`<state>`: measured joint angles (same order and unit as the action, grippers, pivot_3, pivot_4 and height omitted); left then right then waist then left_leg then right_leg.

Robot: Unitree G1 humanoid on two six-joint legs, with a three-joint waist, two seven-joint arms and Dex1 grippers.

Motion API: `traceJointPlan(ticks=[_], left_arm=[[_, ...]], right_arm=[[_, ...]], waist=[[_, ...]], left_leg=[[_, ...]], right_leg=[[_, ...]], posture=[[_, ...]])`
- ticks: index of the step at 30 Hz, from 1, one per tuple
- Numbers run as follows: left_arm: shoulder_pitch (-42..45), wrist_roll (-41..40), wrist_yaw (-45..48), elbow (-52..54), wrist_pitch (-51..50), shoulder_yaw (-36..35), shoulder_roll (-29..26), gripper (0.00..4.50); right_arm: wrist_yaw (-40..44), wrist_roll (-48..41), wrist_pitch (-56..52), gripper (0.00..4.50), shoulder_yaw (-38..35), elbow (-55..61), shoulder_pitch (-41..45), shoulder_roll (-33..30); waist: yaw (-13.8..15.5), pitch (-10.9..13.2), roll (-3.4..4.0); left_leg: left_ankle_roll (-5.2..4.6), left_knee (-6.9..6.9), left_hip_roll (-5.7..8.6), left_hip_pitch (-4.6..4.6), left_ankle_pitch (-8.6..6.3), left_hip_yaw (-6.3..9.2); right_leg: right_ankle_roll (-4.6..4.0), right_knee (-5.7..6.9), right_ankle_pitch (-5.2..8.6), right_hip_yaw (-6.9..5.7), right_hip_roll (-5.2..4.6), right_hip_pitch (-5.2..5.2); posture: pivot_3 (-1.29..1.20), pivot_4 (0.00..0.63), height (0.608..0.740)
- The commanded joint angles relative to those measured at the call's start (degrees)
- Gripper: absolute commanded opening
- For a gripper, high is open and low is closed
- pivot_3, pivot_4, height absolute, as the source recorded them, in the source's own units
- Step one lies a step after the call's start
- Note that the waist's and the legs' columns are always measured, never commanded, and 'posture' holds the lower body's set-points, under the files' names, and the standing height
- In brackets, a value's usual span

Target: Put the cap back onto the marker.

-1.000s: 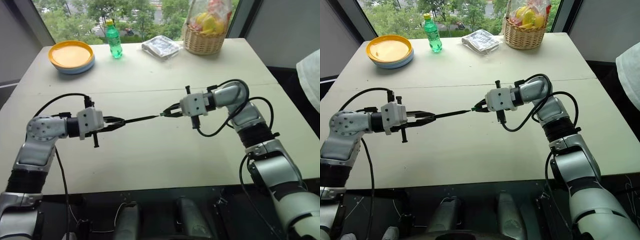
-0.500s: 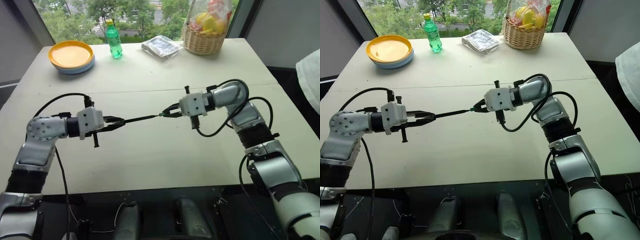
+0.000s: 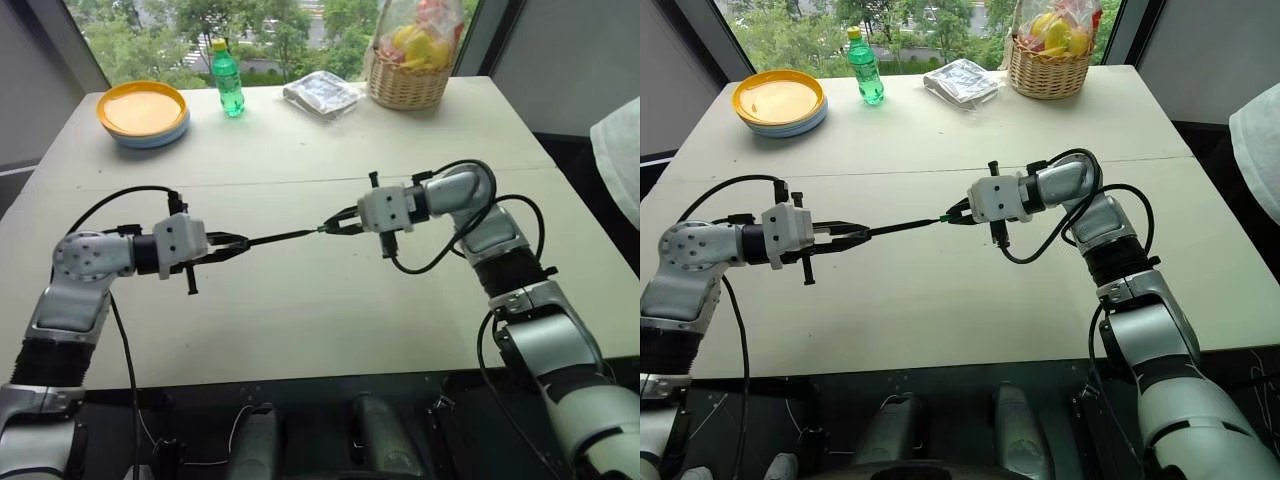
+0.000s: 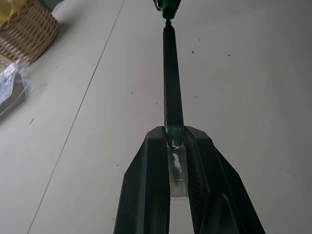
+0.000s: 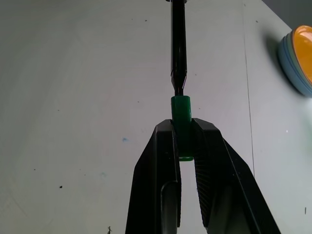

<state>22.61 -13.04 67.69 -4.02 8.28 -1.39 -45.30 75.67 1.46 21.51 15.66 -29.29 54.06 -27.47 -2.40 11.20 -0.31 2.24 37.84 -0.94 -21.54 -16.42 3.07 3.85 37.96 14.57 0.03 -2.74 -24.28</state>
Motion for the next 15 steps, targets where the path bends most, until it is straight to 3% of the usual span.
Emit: traceJointPlan(ticks=[1,15], left_arm=[[0.51,-0.91,-0.49,2.95,0.27,-0.82,-0.53,0.0],[-0.12,-1.17,-0.27,3.59,0.1,-0.99,-0.79,0.0]], right_arm=[[-0.37,-0.7,0.53,0.04,0.67,2.23,0.16,1.01],[-2.68,2.71,3.69,0.04,1.72,-0.99,1.07,0.61]], waist=[[-0.01,0.0,0.0],[-0.03,0.0,0.0]], left_leg=[[0.0,0.0,0.0,0.0,0.0,0.0],[0.0,0.0,0.0,0.0,0.0,0.0]], right_leg=[[0.0,0.0,0.0,0.0,0.0,0.0],[0.0,0.0,0.0,0.0,0.0,0.0]], posture=[[0.0,0.15,0.74],[0.0,0.15,0.74]])
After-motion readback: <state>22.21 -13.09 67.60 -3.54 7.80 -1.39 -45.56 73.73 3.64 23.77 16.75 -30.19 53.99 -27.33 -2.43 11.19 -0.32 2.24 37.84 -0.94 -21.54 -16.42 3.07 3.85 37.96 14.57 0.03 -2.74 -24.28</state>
